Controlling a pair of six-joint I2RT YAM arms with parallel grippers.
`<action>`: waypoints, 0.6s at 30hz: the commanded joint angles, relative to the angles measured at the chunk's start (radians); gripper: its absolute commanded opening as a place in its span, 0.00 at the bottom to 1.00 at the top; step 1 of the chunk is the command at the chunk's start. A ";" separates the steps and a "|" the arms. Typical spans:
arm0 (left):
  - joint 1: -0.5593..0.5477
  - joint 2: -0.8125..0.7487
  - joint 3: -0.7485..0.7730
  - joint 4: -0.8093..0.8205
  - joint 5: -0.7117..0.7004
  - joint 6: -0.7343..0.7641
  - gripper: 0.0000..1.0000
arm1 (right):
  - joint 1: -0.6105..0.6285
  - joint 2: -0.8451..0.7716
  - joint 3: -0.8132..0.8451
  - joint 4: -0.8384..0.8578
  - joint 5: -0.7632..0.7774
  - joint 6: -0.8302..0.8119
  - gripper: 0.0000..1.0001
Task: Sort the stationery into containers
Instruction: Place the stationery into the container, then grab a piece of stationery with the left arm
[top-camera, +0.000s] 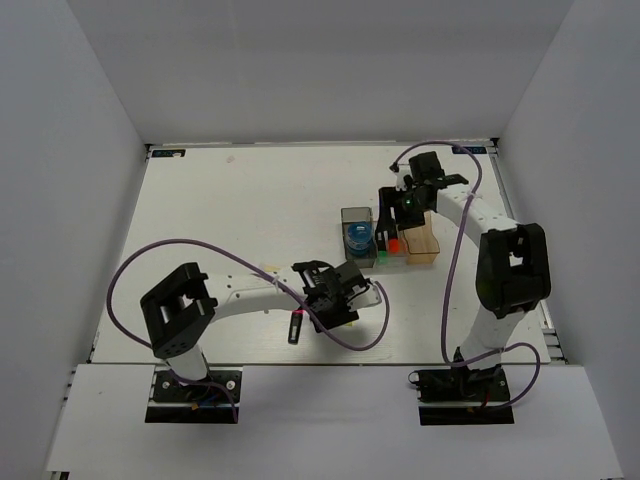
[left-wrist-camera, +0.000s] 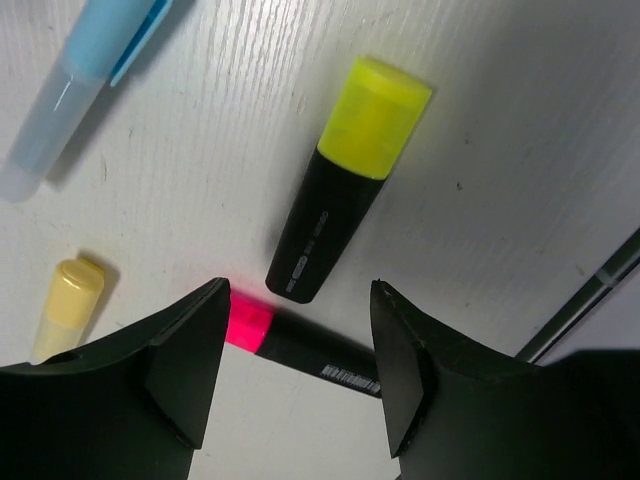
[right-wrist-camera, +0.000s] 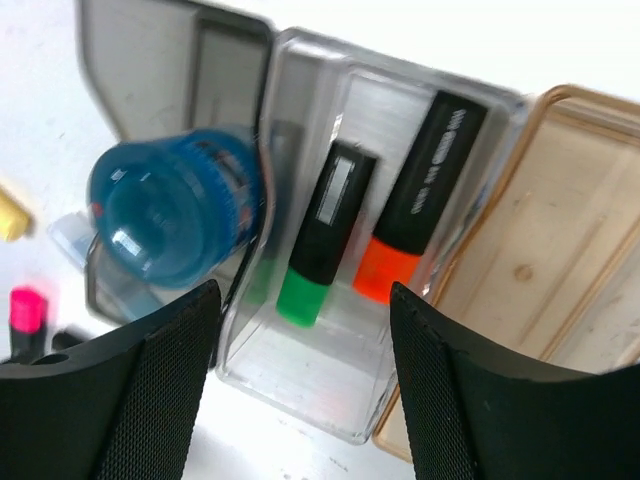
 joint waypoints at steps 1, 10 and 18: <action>-0.006 0.014 0.047 0.006 0.031 0.046 0.69 | -0.008 -0.086 -0.016 -0.002 -0.108 -0.064 0.71; 0.029 0.136 0.091 0.025 0.126 0.077 0.65 | -0.054 -0.409 -0.261 0.069 -0.302 -0.196 0.79; 0.063 0.161 0.051 0.049 0.215 0.066 0.33 | -0.103 -0.556 -0.362 0.085 -0.331 -0.202 0.80</action>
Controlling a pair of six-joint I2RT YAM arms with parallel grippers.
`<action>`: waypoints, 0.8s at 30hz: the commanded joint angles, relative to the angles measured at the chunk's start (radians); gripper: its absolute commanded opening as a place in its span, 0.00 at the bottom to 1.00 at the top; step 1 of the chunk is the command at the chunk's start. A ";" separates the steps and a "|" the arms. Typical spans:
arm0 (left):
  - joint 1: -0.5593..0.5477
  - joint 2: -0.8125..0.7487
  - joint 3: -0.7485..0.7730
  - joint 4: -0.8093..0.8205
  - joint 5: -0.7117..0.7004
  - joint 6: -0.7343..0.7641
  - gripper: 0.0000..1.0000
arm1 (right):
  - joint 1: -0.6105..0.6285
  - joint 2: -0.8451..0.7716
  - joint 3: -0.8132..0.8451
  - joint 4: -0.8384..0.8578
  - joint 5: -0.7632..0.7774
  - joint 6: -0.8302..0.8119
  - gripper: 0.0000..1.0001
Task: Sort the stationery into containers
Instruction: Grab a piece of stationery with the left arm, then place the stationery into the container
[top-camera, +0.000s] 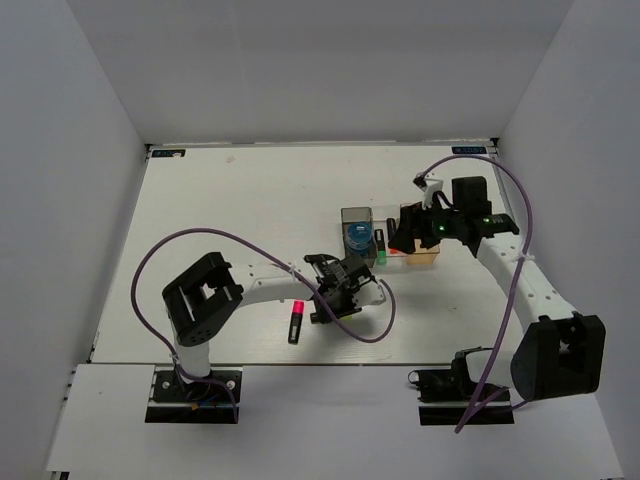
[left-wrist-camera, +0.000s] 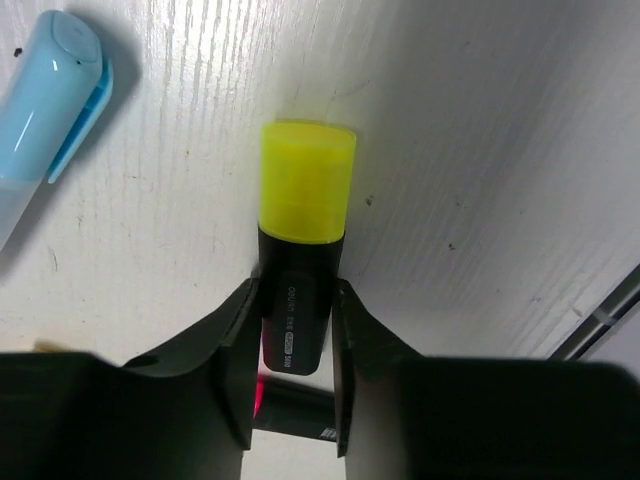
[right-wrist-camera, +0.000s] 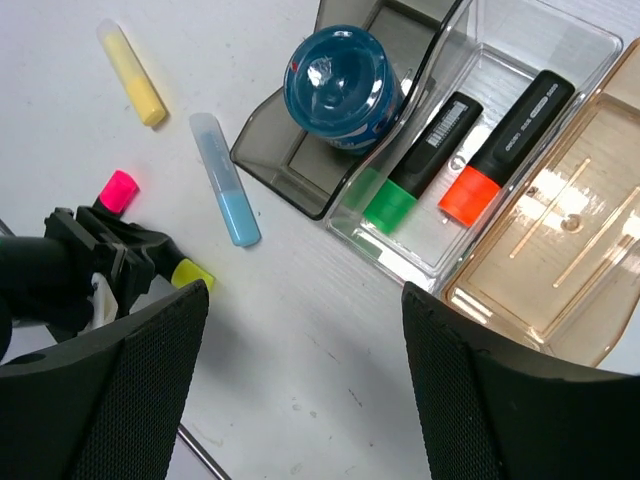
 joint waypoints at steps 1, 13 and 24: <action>0.015 0.016 -0.017 0.024 0.065 -0.001 0.30 | -0.022 -0.043 -0.049 0.040 -0.049 -0.012 0.80; 0.009 -0.177 0.098 -0.042 0.093 -0.065 0.00 | -0.090 -0.255 -0.180 0.057 0.070 0.015 0.00; 0.162 0.038 0.557 0.162 0.059 -0.412 0.00 | -0.120 -0.376 -0.232 0.049 0.196 0.058 0.70</action>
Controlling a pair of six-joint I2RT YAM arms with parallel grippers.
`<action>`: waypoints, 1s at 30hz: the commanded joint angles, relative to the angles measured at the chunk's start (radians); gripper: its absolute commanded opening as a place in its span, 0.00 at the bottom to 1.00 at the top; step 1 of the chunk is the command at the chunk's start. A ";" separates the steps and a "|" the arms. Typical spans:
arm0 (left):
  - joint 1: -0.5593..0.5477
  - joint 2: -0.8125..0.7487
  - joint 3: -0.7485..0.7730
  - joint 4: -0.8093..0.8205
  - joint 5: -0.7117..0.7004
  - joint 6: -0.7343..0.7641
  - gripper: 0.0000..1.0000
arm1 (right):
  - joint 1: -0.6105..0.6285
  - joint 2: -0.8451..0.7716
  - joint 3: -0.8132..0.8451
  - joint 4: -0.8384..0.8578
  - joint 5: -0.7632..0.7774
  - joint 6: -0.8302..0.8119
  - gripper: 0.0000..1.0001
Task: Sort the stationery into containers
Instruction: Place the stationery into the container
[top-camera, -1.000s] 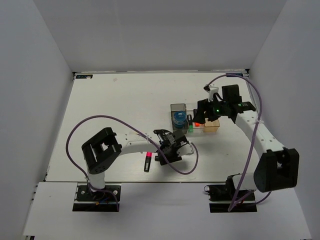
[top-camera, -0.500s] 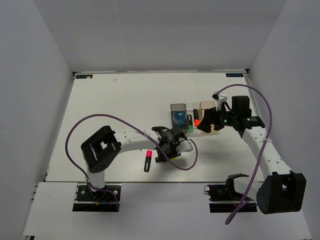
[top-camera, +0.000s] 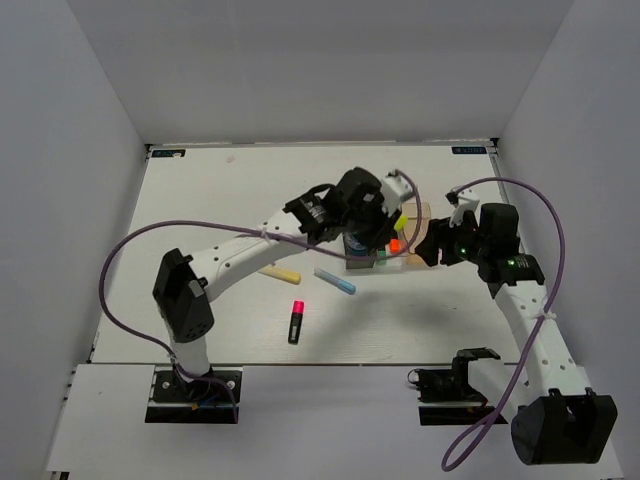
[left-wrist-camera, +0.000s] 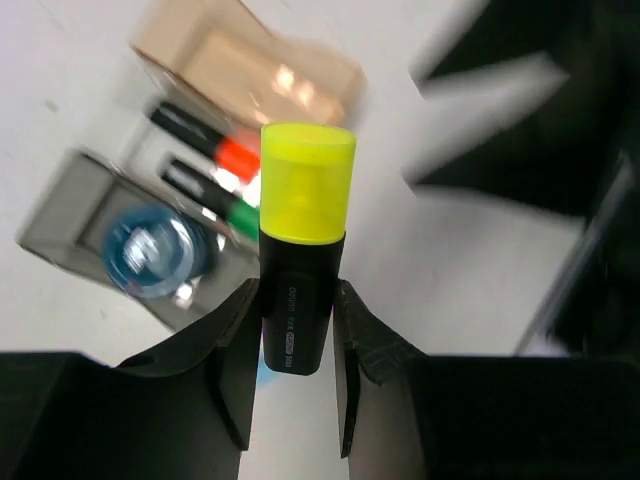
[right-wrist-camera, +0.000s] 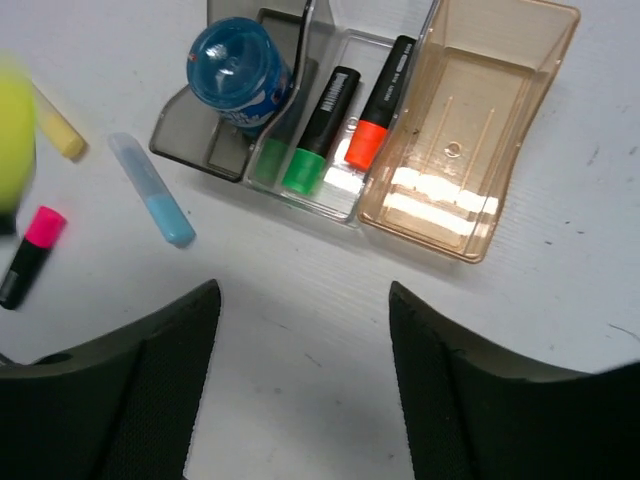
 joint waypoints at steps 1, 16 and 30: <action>0.061 0.123 0.108 0.121 -0.061 -0.209 0.00 | -0.015 -0.065 -0.038 0.028 0.060 0.012 0.62; 0.129 0.470 0.412 0.109 -0.245 -0.604 0.14 | -0.056 -0.143 -0.072 0.071 0.143 0.038 0.58; 0.140 0.400 0.393 0.093 -0.214 -0.609 0.53 | -0.065 -0.125 -0.079 0.069 0.145 0.038 0.65</action>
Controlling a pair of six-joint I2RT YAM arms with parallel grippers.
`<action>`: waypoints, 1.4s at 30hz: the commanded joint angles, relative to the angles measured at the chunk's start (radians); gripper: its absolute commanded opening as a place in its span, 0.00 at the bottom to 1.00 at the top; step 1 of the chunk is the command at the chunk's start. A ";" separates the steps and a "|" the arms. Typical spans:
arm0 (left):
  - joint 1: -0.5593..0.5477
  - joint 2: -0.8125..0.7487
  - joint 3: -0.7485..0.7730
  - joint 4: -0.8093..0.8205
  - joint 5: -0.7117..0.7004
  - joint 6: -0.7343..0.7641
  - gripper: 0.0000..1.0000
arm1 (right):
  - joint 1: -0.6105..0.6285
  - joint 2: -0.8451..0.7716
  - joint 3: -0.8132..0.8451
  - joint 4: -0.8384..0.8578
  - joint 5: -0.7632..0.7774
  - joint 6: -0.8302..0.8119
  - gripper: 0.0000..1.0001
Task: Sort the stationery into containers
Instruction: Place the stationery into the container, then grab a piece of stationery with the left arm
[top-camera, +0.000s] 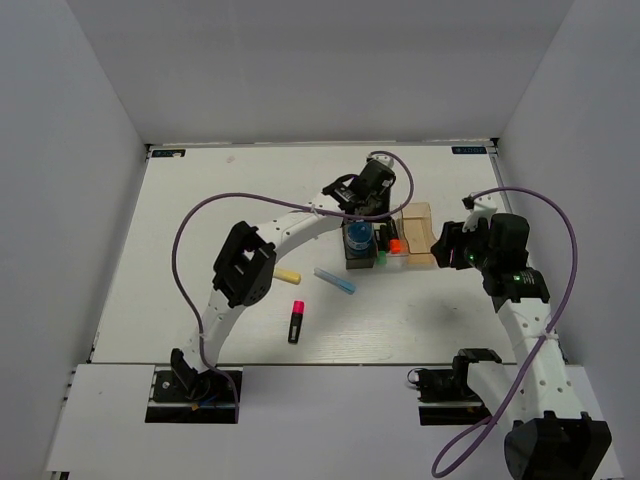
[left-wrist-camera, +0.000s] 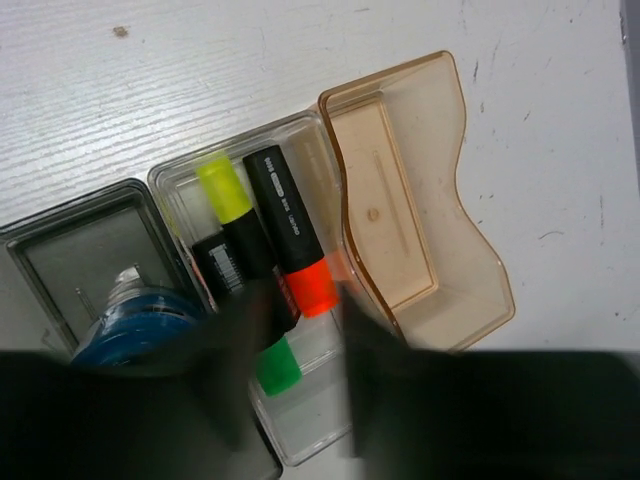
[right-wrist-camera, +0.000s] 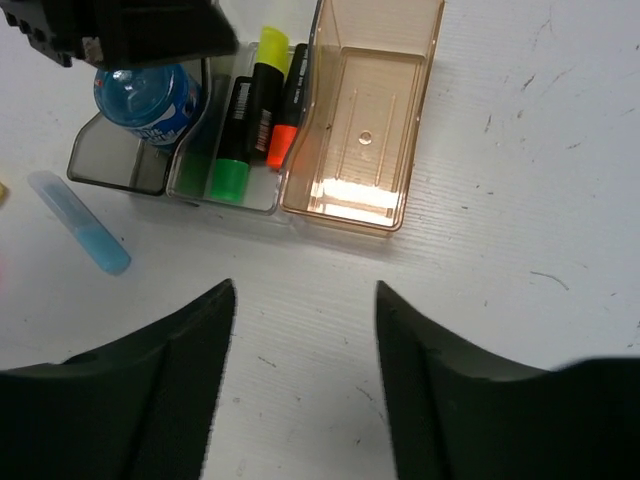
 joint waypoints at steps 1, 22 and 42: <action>0.005 -0.138 -0.059 0.002 0.000 0.041 0.17 | -0.008 -0.001 -0.005 0.040 -0.009 0.005 0.58; -0.126 -0.912 -1.062 -0.419 -0.260 0.119 0.80 | -0.009 0.168 0.043 -0.075 -0.332 -0.086 0.46; -0.126 -0.686 -1.141 -0.104 -0.110 0.046 0.75 | -0.011 0.169 0.036 -0.074 -0.309 -0.093 0.47</action>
